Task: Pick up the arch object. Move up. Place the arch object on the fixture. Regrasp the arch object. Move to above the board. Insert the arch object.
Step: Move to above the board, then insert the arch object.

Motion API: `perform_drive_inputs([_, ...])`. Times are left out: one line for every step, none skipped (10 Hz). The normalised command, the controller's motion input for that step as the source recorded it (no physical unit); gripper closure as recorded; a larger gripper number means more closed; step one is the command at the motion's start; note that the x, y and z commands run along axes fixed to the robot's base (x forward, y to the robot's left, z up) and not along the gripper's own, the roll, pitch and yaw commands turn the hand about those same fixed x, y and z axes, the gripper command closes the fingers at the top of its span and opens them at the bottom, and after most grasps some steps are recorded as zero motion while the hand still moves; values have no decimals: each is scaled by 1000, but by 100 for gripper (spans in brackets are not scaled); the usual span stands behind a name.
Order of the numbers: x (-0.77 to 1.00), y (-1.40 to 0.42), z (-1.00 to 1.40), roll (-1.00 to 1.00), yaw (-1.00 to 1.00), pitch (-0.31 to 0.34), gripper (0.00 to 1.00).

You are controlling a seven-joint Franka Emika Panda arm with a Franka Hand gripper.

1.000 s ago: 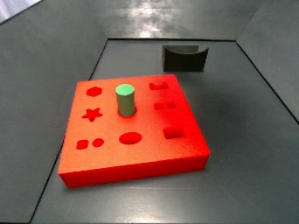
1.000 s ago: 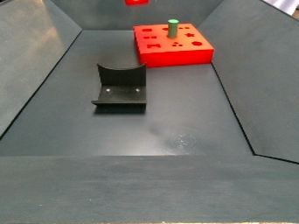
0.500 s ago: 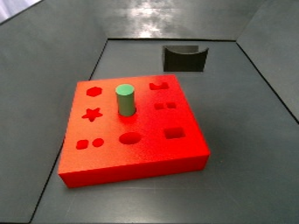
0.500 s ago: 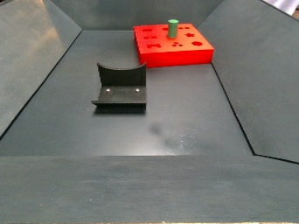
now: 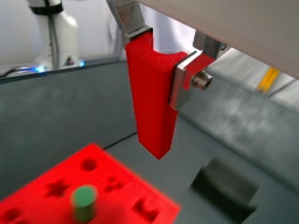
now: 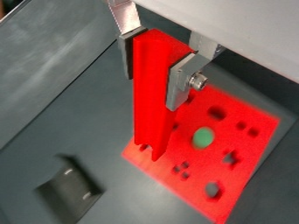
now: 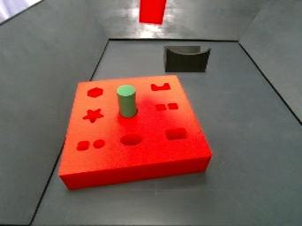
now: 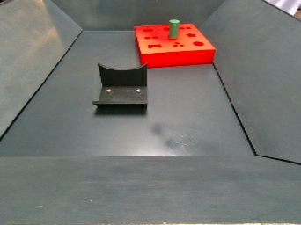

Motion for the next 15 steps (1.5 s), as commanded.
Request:
perform_drive_inputs([-99, -10, 4, -1000, -77, -113, 100])
perform_drive_inputs([-89, 8, -1, -1000, -79, -123, 100])
perform_drive_inputs([-74, 21, 2, -659, -43, -100, 100])
perform_drive_inputs([-65, 20, 0, -520, -37, -87, 100])
perform_drive_inputs([-46, 14, -1, -309, -23, -57, 100])
perform_drive_inputs([-33, 16, 0, -213, -17, -39, 100])
perform_drive_inputs([0, 31, -60, -61, 0, 0, 100])
perform_drive_inputs([0, -9, -86, -9, 0, -53, 100])
perform_drive_inputs([223, 551, -760, 83, 389, -110, 100])
perform_drive_inputs([377, 574, -1000, 31, 371, -44, 100])
perform_drive_inputs([391, 643, -971, 0, 331, -20, 100])
perform_drive_inputs([343, 491, -834, -109, 203, -7, 100])
perform_drive_inputs([383, 331, -794, -169, 117, 0, 100])
perform_drive_inputs([300, 183, -800, -90, 120, -14, 100])
perform_drive_inputs([186, 63, -743, -66, 154, -77, 100])
